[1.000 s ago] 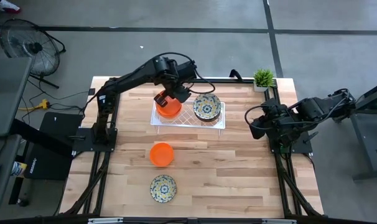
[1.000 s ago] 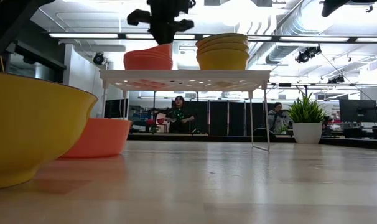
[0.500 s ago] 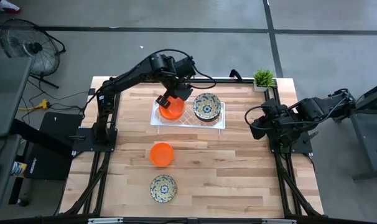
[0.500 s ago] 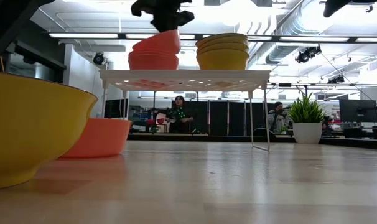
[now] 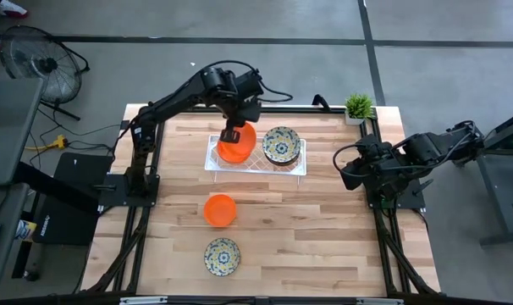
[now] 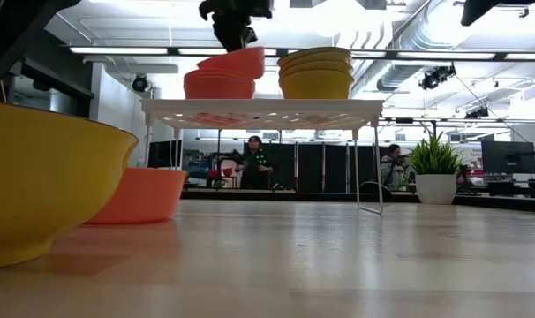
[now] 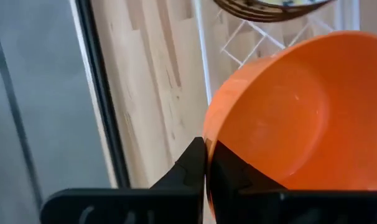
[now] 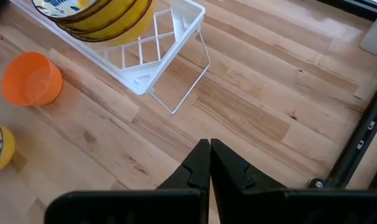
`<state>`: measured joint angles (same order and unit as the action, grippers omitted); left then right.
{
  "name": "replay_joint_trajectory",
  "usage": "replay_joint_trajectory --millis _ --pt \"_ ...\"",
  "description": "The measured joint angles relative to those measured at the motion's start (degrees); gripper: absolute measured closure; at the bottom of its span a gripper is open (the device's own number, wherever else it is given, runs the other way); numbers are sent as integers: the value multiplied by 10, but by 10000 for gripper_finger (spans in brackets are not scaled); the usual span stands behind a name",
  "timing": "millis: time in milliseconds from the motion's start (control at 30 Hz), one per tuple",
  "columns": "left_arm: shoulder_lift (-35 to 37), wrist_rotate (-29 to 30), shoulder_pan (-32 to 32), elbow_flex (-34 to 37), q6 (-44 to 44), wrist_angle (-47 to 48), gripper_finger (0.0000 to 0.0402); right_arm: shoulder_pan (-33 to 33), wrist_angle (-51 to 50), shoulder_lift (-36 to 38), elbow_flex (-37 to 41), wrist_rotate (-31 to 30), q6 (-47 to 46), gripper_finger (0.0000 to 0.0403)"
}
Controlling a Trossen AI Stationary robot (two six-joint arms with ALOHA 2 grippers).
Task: Pick & Place Mini bowls
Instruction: Stack the orange bowl on top of the other orange bowls on the shelf
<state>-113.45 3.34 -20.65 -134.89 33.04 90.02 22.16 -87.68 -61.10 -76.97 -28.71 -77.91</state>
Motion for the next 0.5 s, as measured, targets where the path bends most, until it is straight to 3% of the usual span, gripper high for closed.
replay_joint_trajectory --millis 500 --pt "13 -60 -36 0 -80 0 401 0 -7 0 0 2 10 403"
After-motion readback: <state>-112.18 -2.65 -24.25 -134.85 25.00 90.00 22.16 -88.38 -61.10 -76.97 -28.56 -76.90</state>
